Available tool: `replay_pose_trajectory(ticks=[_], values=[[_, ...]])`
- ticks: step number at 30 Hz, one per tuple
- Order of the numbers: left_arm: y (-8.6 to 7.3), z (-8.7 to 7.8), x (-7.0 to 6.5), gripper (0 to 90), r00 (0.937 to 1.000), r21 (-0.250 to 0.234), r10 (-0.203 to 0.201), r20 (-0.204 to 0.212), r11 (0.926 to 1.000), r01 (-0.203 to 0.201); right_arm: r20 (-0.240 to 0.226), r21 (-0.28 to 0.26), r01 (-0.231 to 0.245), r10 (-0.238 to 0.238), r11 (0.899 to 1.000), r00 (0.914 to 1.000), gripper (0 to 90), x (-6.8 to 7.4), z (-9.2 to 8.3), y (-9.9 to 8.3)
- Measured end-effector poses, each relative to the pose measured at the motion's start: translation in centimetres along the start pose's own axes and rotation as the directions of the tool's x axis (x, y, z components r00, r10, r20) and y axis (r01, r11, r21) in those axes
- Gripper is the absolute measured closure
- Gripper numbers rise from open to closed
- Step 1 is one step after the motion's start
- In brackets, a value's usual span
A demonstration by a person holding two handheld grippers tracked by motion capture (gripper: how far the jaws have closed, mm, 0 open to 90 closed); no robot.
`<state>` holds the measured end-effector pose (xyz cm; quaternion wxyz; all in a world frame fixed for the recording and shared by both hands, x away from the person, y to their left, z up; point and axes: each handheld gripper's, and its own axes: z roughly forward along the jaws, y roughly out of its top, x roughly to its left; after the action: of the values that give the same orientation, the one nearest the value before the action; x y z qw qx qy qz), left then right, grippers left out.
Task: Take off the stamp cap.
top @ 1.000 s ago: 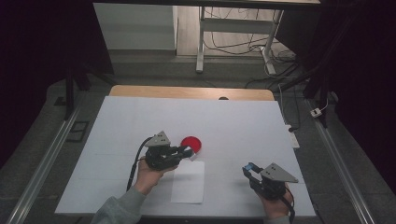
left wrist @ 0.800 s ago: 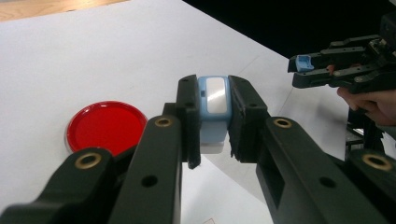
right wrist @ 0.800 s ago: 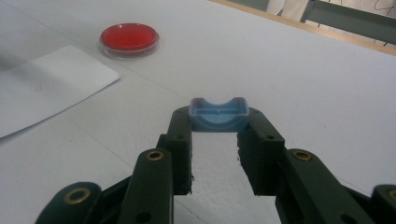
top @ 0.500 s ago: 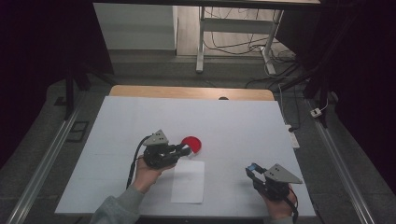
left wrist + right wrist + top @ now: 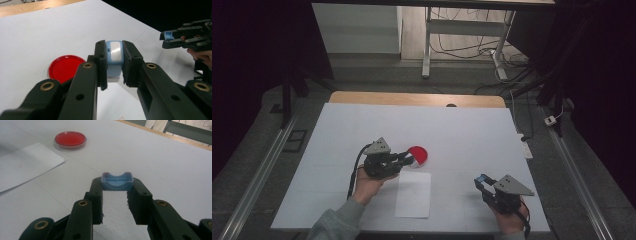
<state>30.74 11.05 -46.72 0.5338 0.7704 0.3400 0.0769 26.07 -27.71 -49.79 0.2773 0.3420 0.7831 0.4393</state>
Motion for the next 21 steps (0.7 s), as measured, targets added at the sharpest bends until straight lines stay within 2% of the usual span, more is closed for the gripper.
replay_pose_trajectory(ticks=[8, 21], values=[[0.6, -0.2, 0.4, 75.9, 0.9997, -0.009, 0.007, -0.022, 0.9999, -0.008, -0.001, -0.001, 0.004, -0.004, 1.0, 1.0, 66.0, -0.1, 0.2, 0.0], [0.9, 0.4, 1.3, 75.9, 0.9996, -0.002, 0.005, -0.029, 1.0, -0.005, 0.004, 0.004, 0.004, -0.005, 1.0, 1.0, 66.0, -0.1, 0.2, 0.0]])
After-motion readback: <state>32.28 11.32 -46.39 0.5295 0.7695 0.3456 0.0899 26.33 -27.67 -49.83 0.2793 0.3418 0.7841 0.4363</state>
